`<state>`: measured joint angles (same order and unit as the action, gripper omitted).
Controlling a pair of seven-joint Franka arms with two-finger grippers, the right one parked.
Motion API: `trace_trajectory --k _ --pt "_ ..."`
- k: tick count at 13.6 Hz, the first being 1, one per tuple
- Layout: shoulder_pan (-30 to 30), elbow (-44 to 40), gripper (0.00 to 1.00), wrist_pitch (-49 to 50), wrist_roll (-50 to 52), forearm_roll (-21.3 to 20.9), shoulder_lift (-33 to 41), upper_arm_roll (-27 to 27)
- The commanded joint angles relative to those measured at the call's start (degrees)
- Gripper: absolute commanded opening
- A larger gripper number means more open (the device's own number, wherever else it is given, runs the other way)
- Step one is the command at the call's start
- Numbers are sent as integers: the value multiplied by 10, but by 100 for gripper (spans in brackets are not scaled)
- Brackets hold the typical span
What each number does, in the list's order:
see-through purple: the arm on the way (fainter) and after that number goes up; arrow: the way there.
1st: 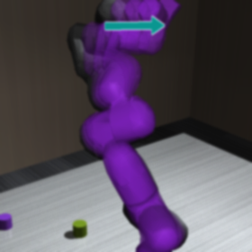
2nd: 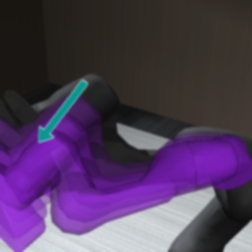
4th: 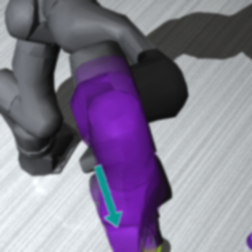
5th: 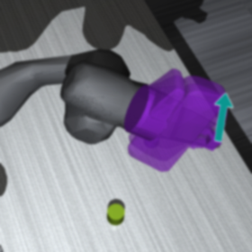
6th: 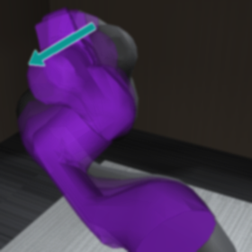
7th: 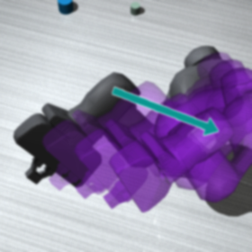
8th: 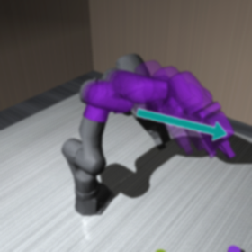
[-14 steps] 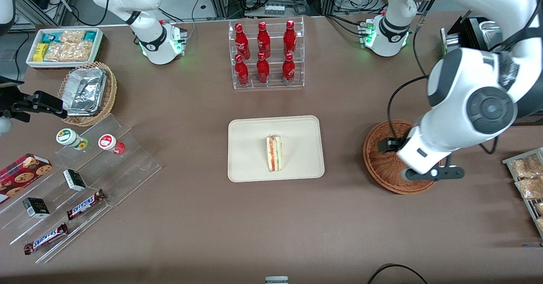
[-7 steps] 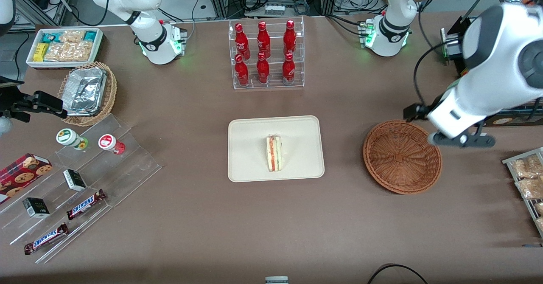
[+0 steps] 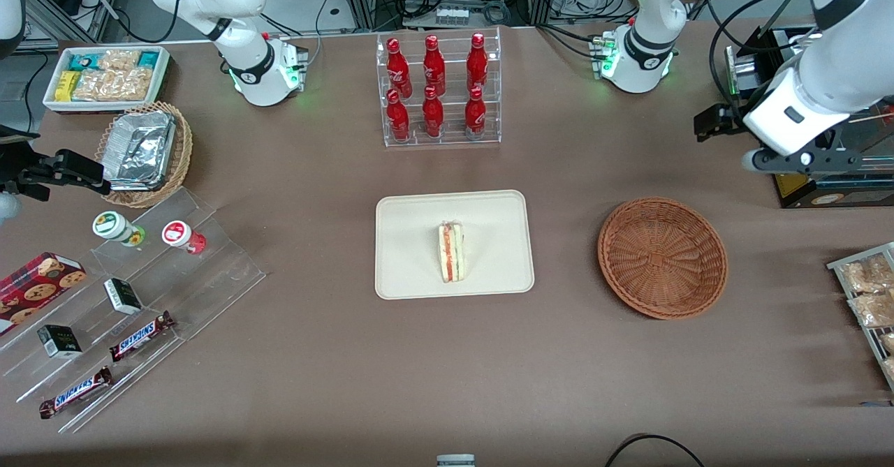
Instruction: Place sandwich from basket to tray
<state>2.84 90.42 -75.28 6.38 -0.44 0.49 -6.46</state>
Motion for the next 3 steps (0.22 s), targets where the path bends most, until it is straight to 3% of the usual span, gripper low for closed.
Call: trace_trajectory --k 1,3 --pt "-5 -13 100 21 -12 4 6 13" --pt "-5 -12 100 21 -8 5 6 17"
